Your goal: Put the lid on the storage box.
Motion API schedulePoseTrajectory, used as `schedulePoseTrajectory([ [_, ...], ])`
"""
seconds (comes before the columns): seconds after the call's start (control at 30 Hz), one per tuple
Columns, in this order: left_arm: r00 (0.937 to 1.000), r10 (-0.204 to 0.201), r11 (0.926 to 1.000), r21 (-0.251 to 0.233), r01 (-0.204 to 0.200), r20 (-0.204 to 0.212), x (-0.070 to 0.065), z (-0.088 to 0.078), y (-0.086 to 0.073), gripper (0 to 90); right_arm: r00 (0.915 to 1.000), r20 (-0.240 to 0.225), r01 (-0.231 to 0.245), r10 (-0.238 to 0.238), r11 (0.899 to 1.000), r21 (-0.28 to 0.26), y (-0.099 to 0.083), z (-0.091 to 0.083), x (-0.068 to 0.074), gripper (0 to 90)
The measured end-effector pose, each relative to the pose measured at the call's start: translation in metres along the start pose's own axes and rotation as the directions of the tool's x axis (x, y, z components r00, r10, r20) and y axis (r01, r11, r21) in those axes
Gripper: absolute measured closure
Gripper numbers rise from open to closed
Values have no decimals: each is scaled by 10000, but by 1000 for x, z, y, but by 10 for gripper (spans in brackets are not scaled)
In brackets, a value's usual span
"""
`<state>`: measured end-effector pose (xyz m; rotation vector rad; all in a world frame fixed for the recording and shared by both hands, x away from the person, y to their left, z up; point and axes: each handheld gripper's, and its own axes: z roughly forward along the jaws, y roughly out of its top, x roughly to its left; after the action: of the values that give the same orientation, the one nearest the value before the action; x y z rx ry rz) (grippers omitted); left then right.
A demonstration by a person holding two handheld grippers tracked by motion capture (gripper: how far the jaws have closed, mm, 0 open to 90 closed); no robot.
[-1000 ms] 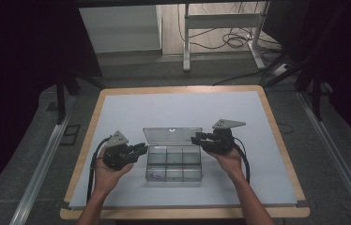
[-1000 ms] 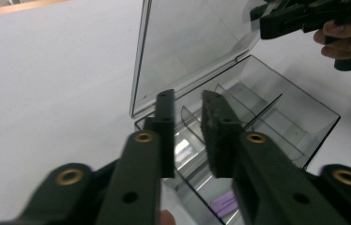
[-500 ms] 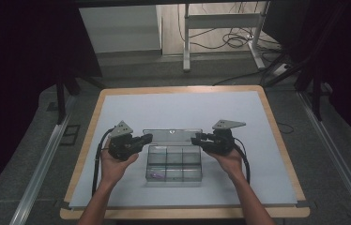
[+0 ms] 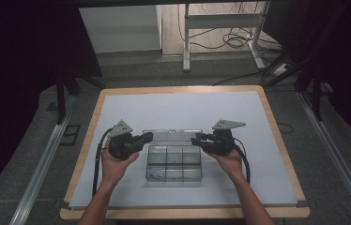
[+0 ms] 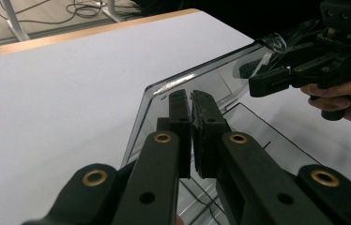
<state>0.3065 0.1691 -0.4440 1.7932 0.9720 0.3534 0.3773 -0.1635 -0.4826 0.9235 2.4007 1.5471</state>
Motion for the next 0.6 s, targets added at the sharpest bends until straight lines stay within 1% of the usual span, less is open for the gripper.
schedulePoseTrajectory([
  [0.17,10000,-2,10000,18,2,13,0,1,0,870,10000,5,-37,37,10000,-11,0,0,0,618],
  [0.23,10000,3,10000,26,-3,41,-1,1,0,870,10000,-36,-63,63,10000,3,0,0,0,603],
  [0.37,10000,15,10000,41,-15,25,-2,1,-1,872,9998,0,-193,193,9998,22,-1,-2,1,484],
  [0.43,10000,21,10000,44,-21,26,-2,1,-1,873,9998,154,-158,158,9999,16,-2,-4,2,436],
  [0.6,10000,41,10000,34,-42,38,-4,0,-2,877,9985,533,-147,151,9999,-83,-9,-18,2,388],
])
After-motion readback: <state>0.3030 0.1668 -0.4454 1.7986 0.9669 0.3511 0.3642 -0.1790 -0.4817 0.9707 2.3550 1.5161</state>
